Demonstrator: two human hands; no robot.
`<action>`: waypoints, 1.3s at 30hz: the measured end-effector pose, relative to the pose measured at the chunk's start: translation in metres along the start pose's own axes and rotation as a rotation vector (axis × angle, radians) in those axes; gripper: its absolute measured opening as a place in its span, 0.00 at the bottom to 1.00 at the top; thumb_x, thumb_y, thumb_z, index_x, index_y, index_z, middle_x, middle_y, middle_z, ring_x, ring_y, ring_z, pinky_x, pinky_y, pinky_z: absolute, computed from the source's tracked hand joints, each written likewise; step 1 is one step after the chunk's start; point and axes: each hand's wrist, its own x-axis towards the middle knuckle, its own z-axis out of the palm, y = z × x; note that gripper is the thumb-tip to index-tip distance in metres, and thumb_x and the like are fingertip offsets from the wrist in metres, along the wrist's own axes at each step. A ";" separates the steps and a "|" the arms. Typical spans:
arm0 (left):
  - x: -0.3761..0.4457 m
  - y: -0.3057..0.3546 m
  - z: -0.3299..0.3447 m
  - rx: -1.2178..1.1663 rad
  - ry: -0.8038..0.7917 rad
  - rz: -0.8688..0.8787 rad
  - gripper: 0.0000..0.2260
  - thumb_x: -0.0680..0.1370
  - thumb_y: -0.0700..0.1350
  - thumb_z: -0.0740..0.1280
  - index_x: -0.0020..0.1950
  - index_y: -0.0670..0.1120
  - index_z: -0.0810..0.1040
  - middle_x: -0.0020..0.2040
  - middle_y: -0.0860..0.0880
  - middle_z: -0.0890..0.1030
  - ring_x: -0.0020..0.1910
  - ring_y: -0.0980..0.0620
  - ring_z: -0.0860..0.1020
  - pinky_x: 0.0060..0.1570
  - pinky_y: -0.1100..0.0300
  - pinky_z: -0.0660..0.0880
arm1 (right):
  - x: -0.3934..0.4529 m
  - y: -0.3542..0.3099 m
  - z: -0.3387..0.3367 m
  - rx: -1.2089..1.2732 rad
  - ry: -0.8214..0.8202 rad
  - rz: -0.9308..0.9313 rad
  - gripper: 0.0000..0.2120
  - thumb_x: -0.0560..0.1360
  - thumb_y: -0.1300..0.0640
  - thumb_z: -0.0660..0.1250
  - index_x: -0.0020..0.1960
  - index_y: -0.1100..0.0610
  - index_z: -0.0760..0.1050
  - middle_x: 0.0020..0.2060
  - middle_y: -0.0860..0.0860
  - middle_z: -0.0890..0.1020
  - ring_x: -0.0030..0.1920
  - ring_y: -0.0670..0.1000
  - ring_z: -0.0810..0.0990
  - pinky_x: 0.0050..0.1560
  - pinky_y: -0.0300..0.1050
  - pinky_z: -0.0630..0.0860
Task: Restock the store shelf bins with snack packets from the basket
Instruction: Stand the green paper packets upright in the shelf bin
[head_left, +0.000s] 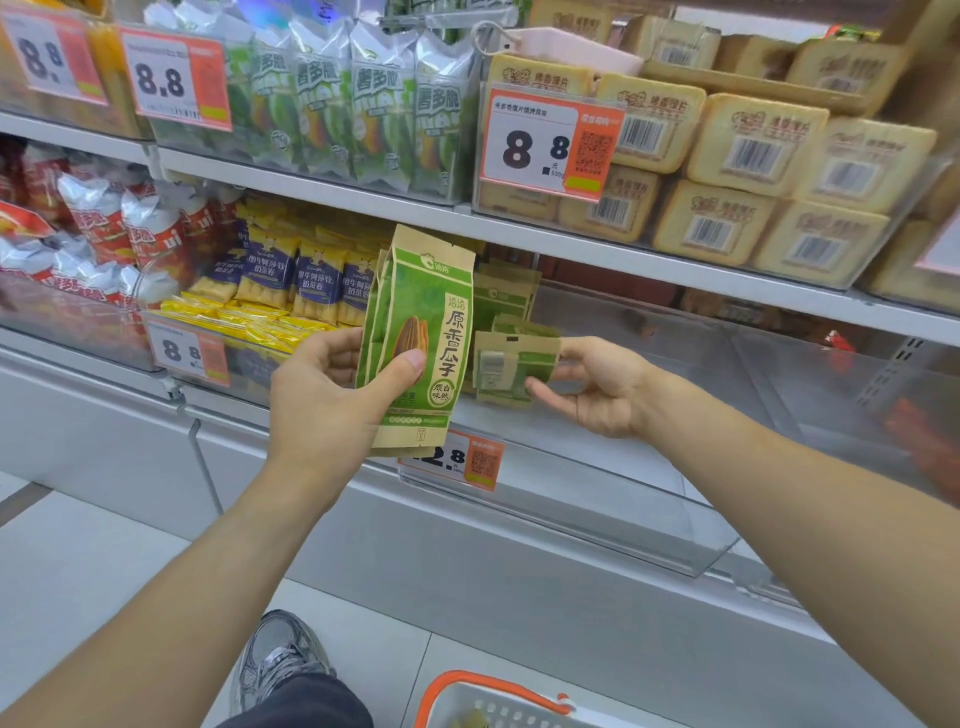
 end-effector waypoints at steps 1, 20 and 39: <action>0.000 0.000 0.000 0.004 -0.005 0.002 0.21 0.67 0.49 0.80 0.57 0.45 0.80 0.48 0.50 0.85 0.50 0.51 0.83 0.55 0.47 0.80 | -0.008 -0.001 -0.002 -0.025 -0.016 0.013 0.09 0.76 0.66 0.68 0.56 0.61 0.80 0.55 0.60 0.81 0.42 0.56 0.87 0.35 0.42 0.83; -0.014 0.011 0.028 -0.137 -0.084 -0.134 0.23 0.71 0.45 0.77 0.61 0.43 0.73 0.51 0.45 0.85 0.47 0.48 0.85 0.48 0.42 0.82 | 0.034 0.015 -0.013 -0.672 0.198 -0.265 0.26 0.73 0.66 0.75 0.68 0.61 0.69 0.64 0.55 0.77 0.60 0.58 0.81 0.56 0.56 0.81; -0.005 0.005 0.013 -0.146 -0.029 -0.132 0.18 0.72 0.44 0.76 0.57 0.48 0.73 0.49 0.47 0.85 0.44 0.51 0.86 0.41 0.51 0.82 | 0.032 0.016 -0.012 -0.766 0.323 -0.555 0.12 0.77 0.60 0.71 0.58 0.56 0.74 0.54 0.51 0.82 0.58 0.53 0.80 0.55 0.46 0.77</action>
